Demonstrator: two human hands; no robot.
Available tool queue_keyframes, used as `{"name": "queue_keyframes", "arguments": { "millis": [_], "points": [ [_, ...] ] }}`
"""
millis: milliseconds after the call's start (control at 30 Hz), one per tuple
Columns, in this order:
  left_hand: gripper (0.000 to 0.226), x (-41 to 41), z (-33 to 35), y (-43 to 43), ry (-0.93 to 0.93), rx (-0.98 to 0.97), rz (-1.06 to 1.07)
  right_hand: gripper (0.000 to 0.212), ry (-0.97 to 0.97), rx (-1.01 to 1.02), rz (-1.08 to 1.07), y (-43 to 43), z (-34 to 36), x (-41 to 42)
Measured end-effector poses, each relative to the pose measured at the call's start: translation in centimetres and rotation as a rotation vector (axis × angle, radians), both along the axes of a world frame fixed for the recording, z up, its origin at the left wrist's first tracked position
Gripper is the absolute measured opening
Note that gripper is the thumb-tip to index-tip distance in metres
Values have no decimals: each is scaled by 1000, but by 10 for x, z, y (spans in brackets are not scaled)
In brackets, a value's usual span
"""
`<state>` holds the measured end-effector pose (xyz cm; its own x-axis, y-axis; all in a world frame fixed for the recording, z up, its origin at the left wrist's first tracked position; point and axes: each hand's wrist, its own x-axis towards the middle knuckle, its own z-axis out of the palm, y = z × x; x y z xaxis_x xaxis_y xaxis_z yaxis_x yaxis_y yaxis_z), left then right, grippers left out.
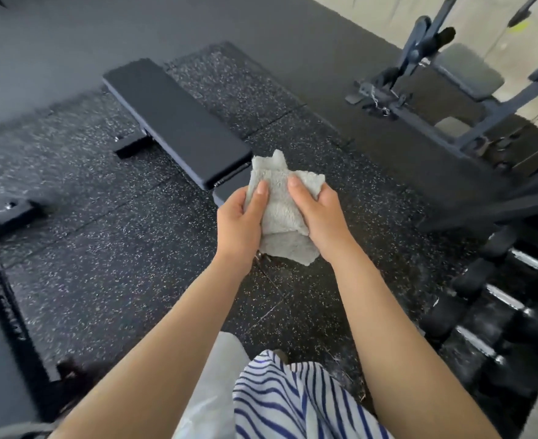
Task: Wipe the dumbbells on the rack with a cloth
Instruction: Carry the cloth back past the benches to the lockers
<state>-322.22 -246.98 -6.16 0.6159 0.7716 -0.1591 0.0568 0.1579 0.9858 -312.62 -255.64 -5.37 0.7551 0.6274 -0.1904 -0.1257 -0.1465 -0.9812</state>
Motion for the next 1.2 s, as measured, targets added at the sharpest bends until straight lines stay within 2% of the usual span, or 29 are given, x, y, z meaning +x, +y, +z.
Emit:
{"name": "queue_keyframes", "arguments": {
  "millis": [133, 300, 400, 667, 900, 1067, 1200],
  "points": [
    [35, -17, -3, 15, 21, 11, 179, 33, 15, -6, 165, 31, -6, -5],
    [36, -39, -8, 38, 26, -9, 322, 26, 44, 0, 301, 69, -10, -19],
    [35, -46, -13, 55, 5, -38, 361, 34, 46, -12, 330, 91, -12, -24],
    [32, -53, -18, 124, -20, -87, 345, 33, 29, -25, 333, 157, -9, -31],
    [34, -75, -15, 220, -50, -94, 343, 35, -5, -29, 369, 254, -1, -51],
    [46, -94, -9, 287, -77, -51, 334, 39, -15, 6, 379, 319, 2, -69],
    [39, -107, -9, 326, -37, -33, 336, 44, -1, 10, 385, 357, -1, -82]
  ]
}}
